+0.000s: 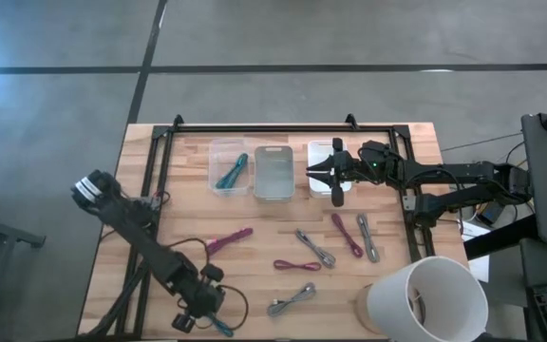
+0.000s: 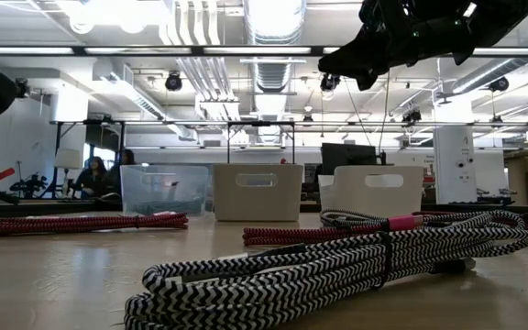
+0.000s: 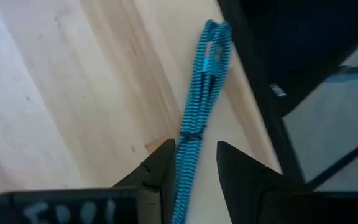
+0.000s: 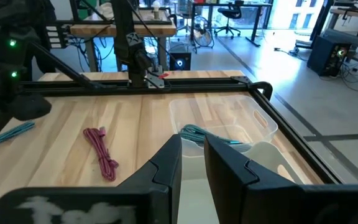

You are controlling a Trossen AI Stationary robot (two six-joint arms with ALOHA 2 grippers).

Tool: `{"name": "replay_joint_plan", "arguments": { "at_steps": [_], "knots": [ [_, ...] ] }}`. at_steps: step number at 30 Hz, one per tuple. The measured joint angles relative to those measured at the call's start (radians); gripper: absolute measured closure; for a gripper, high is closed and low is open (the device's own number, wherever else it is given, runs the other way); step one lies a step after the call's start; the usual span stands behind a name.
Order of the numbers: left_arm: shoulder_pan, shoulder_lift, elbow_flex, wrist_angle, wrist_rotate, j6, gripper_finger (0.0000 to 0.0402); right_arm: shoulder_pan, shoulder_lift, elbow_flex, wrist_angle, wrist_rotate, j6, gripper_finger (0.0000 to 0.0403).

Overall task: Pick & Place USB Port
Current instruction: Put the blue charger cable into the transparent bin

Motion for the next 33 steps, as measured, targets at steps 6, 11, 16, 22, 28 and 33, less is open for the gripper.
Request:
{"name": "replay_joint_plan", "arguments": {
  "at_steps": [6, 11, 16, 22, 28, 33],
  "knots": [
    [-0.035, 0.049, -0.001, 0.023, -0.017, -0.004, 0.0294, 0.0, 0.0, 0.0, 0.0, 0.0, 0.0, 0.0339],
    [-0.057, 0.086, -0.001, 0.056, -0.036, -0.008, 0.0294, 0.0, 0.0, 0.0, 0.0, 0.0, -0.001, 0.0339],
    [-0.058, 0.117, -0.006, 0.061, -0.091, -0.009, 0.0294, 0.0, 0.0, 0.0, 0.0, 0.0, -0.007, 0.0339],
    [-0.058, 0.115, -0.045, 0.078, -0.113, -0.008, 0.0297, 0.0, 0.0, 0.0, 0.001, 0.0, -0.048, 0.0339],
    [-0.057, 0.112, -0.065, 0.11, -0.148, -0.008, 0.0343, 0.0, 0.0, 0.0, 0.001, 0.0, -0.057, 0.0339],
    [-0.056, 0.113, -0.065, 0.113, -0.158, -0.004, 0.0394, 0.0, 0.0, 0.0, 0.001, 0.0, -0.056, 0.0339]
  ]
}}
